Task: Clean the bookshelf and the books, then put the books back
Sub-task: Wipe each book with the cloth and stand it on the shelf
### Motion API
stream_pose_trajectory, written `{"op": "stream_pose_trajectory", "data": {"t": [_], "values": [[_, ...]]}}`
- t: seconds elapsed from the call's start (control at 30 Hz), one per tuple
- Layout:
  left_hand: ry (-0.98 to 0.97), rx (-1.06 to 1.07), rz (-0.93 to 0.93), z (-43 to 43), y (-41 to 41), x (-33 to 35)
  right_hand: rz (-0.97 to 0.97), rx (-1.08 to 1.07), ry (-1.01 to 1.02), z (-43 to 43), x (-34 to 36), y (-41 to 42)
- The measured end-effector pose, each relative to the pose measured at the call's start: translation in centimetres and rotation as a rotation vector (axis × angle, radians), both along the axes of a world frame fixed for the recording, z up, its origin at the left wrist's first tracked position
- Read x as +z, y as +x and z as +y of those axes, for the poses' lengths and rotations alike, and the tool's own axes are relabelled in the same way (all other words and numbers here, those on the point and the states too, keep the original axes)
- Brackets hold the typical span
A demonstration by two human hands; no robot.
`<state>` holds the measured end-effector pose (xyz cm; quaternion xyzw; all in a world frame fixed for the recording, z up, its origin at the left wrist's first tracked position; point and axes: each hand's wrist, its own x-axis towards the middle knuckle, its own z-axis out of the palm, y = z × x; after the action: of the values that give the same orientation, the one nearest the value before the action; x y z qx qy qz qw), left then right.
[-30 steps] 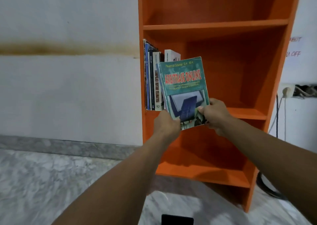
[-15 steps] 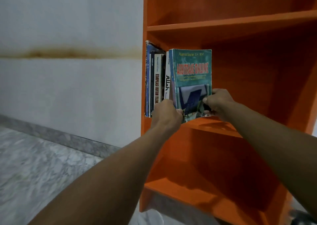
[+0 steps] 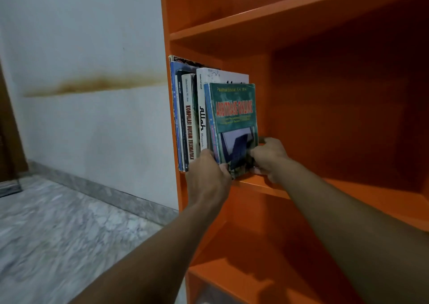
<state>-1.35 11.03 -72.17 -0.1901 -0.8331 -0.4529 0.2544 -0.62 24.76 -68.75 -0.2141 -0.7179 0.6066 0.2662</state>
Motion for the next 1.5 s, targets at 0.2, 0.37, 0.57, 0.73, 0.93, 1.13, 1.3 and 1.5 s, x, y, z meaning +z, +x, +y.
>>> {"op": "stream_pose_trajectory", "data": {"t": [0.2, 0.37, 0.57, 0.73, 0.93, 1.13, 1.3, 1.5], "values": [[0.001, 0.030, -0.036, 0.7, -0.5, 0.3, 0.042, 0.080, 0.039, -1.1, -0.4, -0.5], [-0.002, 0.026, -0.072, 0.5, -1.0, 0.3, -0.007, 0.091, 0.071, -0.8, -0.4, -0.4], [0.032, 0.034, -0.081, 0.1, -0.1, 0.2, -0.030, 0.069, 0.143, -0.5, -0.7, 0.1], [0.031, 0.023, -0.098, -0.7, 0.5, 0.4, -0.081, 0.030, 0.228, -0.4, -0.7, 0.6], [-0.055, -0.006, -0.081, -2.5, 0.8, 0.1, -0.175, -0.067, 0.497, -2.5, -0.6, 2.5], [-0.276, -0.110, -0.042, -6.1, 0.8, -0.2, -0.302, -0.163, 0.752, -6.6, -0.1, 6.2], [-0.462, -0.220, -0.008, -9.0, 1.8, -2.2, -0.470, -0.264, 0.842, -10.1, -1.7, 9.8], [-0.710, -0.420, -0.125, -10.0, 5.5, -7.1, -0.805, -0.246, 0.817, -13.0, -8.1, 16.9]]}}
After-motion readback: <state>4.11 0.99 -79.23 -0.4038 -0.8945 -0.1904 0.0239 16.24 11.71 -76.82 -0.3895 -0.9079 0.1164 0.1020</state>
